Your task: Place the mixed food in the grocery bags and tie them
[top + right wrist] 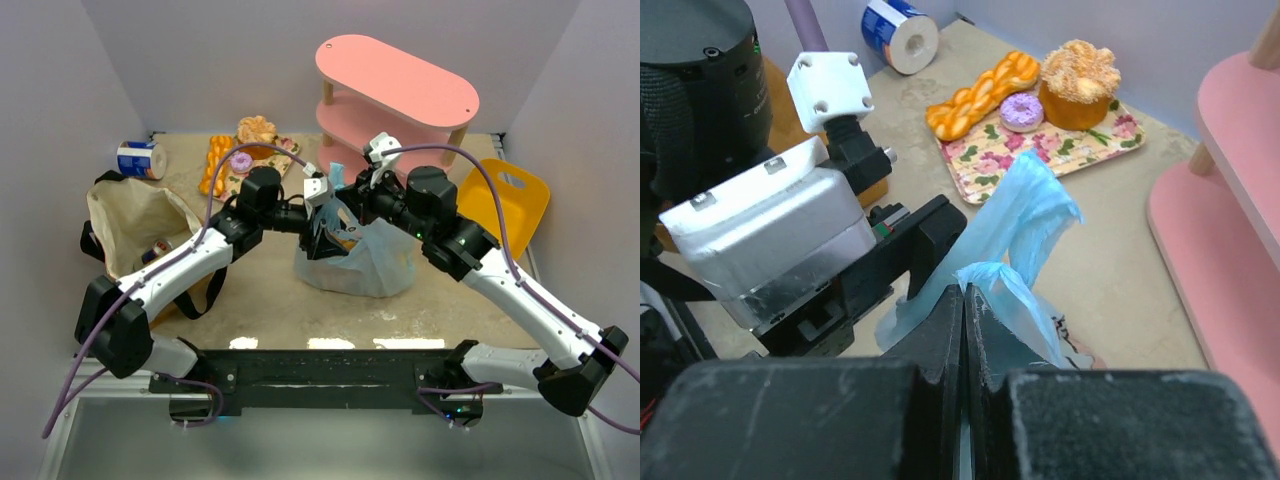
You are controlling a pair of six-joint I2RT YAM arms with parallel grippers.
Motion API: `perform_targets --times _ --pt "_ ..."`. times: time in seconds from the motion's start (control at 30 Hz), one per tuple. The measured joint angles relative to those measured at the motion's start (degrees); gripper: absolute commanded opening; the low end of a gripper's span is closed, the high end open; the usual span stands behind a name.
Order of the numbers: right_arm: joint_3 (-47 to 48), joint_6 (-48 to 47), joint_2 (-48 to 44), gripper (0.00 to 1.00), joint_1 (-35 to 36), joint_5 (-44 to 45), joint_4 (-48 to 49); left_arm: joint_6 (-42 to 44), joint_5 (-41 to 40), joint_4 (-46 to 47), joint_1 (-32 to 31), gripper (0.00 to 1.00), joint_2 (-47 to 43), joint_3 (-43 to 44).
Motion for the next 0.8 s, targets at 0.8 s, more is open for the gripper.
perform_targets --times 0.8 --pt "-2.9 6.9 2.4 0.0 -0.2 -8.5 6.3 -16.8 0.9 20.4 0.9 0.79 2.4 -4.4"
